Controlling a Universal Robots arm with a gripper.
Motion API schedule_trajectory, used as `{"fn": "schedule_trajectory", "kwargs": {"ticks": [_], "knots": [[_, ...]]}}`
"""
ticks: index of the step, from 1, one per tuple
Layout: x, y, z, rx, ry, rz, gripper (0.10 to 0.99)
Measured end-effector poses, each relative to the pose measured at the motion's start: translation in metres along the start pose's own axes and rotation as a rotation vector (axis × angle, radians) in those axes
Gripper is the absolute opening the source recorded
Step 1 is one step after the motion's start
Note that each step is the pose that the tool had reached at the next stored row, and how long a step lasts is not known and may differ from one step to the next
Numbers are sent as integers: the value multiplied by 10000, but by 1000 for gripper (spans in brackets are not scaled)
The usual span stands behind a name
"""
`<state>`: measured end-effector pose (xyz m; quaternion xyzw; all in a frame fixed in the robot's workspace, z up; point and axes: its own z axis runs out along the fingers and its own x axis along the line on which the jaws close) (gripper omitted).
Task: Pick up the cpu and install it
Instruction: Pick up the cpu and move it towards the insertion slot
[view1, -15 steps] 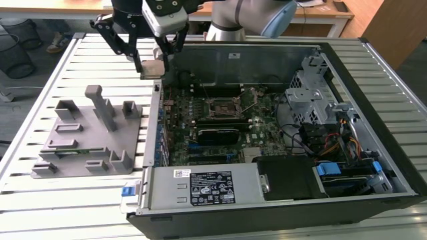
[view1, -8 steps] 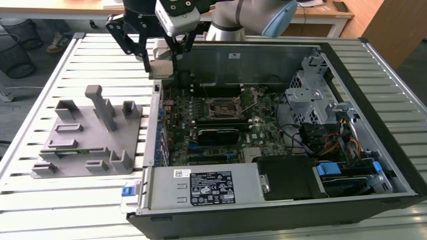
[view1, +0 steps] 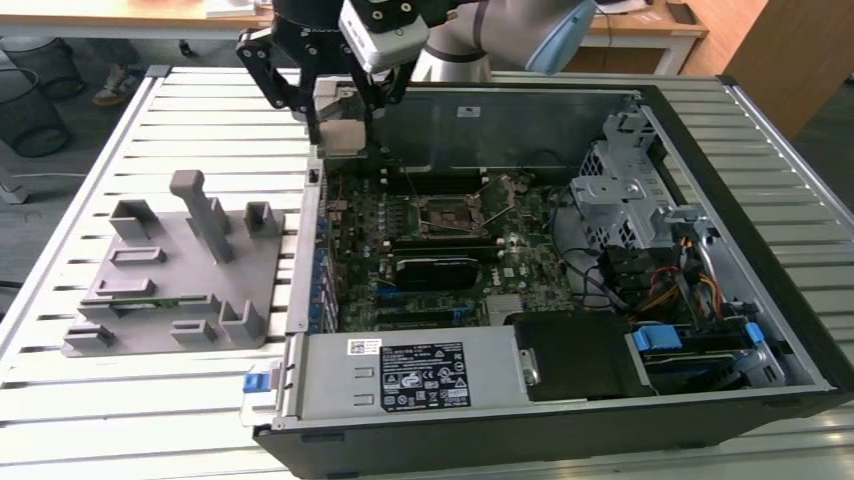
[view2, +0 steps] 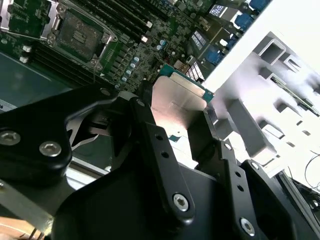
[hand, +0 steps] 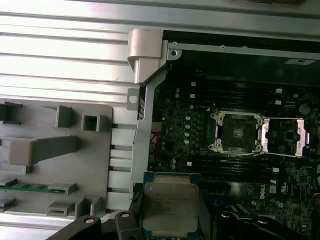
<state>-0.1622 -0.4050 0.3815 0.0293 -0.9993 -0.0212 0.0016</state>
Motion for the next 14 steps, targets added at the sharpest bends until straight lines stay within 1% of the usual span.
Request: {"fn": "schedule_trajectory", "kwargs": {"ticks": [10, 14], "knots": [[-212, 0, 1, 0, 1, -1, 529], [-268, 39, 5, 1, 0, 0, 529]]}}
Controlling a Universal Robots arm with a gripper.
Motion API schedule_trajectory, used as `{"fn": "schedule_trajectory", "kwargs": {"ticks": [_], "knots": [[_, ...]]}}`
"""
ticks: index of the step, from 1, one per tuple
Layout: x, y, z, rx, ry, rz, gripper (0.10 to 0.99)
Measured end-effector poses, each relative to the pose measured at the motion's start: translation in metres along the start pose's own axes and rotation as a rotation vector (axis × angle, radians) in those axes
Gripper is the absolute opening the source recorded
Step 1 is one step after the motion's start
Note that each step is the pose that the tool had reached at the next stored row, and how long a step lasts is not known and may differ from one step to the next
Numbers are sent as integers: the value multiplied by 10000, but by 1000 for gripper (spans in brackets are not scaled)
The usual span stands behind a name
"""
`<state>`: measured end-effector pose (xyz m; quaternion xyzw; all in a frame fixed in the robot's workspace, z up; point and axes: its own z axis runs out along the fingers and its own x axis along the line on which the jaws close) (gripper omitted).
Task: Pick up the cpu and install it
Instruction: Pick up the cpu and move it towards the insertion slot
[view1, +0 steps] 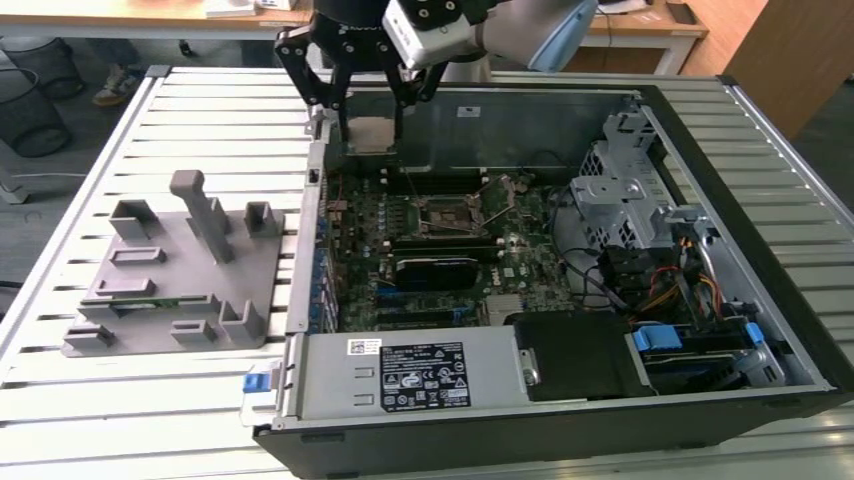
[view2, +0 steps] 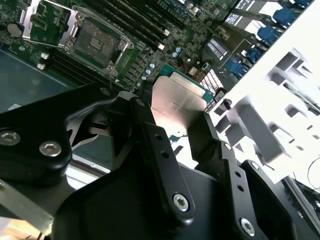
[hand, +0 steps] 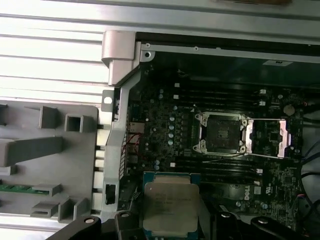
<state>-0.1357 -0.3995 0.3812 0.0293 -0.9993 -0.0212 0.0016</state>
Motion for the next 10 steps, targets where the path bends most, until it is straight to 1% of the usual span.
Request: {"fn": "schedule_trajectory", "kwargs": {"ticks": [10], "knots": [[-137, 137, 11, -1, 0, 1, 529]]}}
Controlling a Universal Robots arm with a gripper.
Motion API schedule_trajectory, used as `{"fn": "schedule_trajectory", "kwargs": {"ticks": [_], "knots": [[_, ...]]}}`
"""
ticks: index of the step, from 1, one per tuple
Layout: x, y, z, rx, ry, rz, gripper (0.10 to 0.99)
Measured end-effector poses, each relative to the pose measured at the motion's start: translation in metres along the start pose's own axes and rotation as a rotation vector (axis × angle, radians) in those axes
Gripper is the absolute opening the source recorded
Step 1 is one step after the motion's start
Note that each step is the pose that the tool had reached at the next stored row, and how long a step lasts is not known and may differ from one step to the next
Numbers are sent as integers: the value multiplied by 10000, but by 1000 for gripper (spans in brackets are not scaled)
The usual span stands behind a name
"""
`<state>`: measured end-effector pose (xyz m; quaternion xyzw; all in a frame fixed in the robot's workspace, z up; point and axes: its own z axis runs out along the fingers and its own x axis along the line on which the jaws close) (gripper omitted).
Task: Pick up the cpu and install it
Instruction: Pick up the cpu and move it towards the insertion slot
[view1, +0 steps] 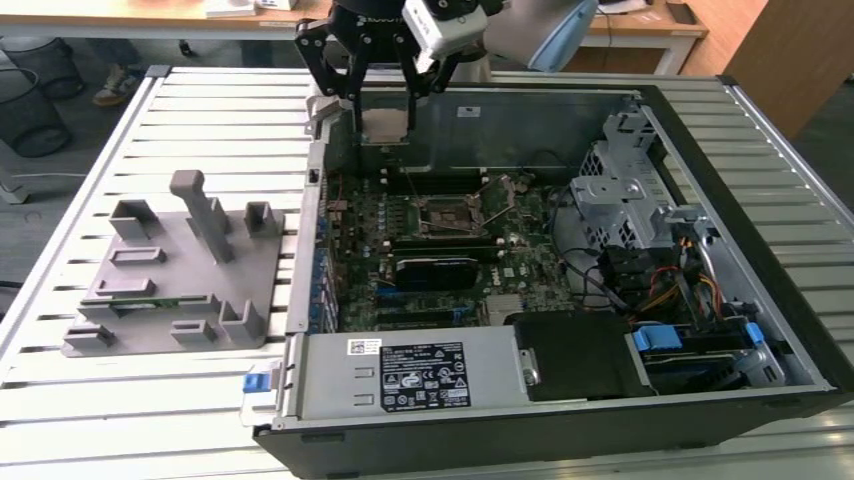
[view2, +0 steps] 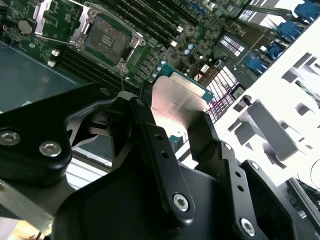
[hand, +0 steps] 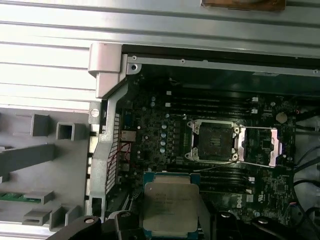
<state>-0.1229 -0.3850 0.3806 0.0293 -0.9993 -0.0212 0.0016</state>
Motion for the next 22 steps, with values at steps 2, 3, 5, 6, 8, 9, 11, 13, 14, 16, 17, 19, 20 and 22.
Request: {"fn": "schedule_trajectory", "kwargs": {"ticks": [2, 3, 5, 6, 8, 9, 11, 13, 14, 16, 17, 19, 20, 22], "knots": [[-23, 27, 2, 0, 0, -1, 529], [-35, 43, 3, 0, 0, -1, 529], [-58, 69, 4, 1, 1, -2, 529], [-68, 80, 4, 1, 1, 0, 529], [-96, 97, 6, -1, 0, -2, 529], [-113, 104, 6, 0, 0, -2, 529], [-160, 117, 8, 0, 0, 0, 529], [-205, 131, 9, 1, 1, -1, 529], [-228, 138, 10, 0, 1, -1, 529], [-277, 154, 12, 1, 1, -2, 529], [-298, 163, 14, 0, 0, -1, 529], [-330, 171, 15, 0, 1, -1, 529], [-361, 173, 16, 0, 0, -1, 529], [-405, 174, 16, 1, 1, -2, 529]]}}
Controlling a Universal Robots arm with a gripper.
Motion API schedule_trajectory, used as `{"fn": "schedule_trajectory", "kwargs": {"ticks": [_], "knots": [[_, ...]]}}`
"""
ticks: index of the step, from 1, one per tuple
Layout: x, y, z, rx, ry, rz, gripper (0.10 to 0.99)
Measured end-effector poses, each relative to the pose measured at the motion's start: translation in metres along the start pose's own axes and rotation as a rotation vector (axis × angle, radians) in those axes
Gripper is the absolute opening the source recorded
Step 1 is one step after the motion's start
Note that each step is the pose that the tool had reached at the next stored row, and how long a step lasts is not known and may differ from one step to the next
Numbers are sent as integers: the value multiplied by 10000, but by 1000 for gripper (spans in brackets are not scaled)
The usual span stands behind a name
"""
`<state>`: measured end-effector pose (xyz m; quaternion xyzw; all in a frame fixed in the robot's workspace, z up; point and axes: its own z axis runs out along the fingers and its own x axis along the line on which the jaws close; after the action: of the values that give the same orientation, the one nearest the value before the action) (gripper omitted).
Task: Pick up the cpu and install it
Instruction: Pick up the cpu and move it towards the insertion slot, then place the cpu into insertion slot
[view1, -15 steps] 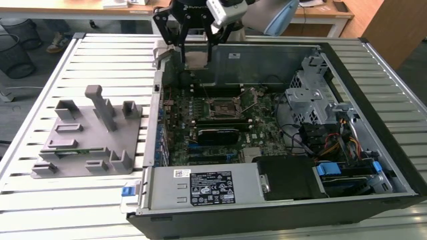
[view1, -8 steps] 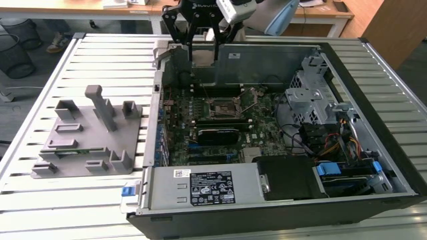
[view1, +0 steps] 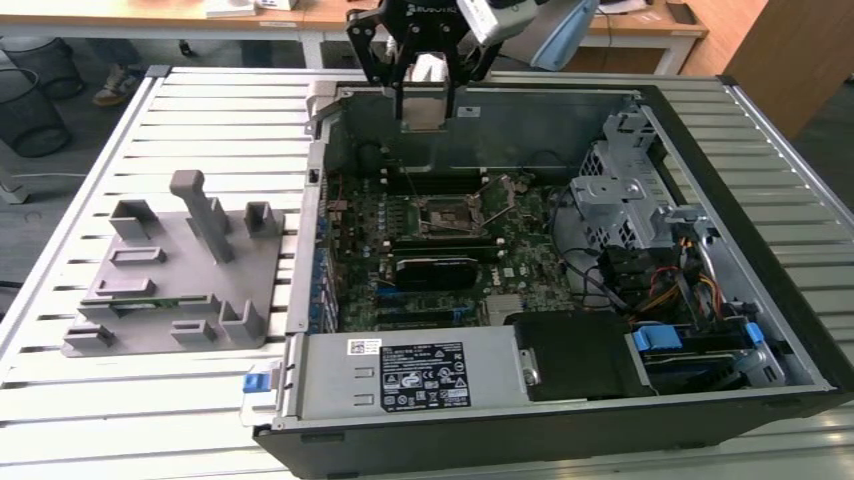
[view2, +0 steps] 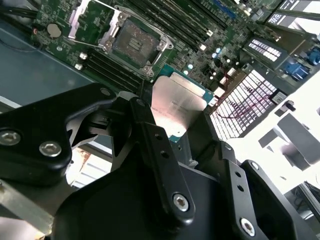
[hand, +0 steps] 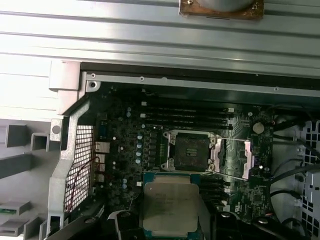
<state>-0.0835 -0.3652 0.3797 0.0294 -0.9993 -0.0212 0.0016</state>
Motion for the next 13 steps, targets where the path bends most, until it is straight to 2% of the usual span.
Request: {"fn": "schedule_trajectory", "kwargs": {"ticks": [8, 13], "knots": [[-178, 9, 2, 0, 0, 1, 529], [-235, 7, 3, 0, 0, 3, 529]]}}
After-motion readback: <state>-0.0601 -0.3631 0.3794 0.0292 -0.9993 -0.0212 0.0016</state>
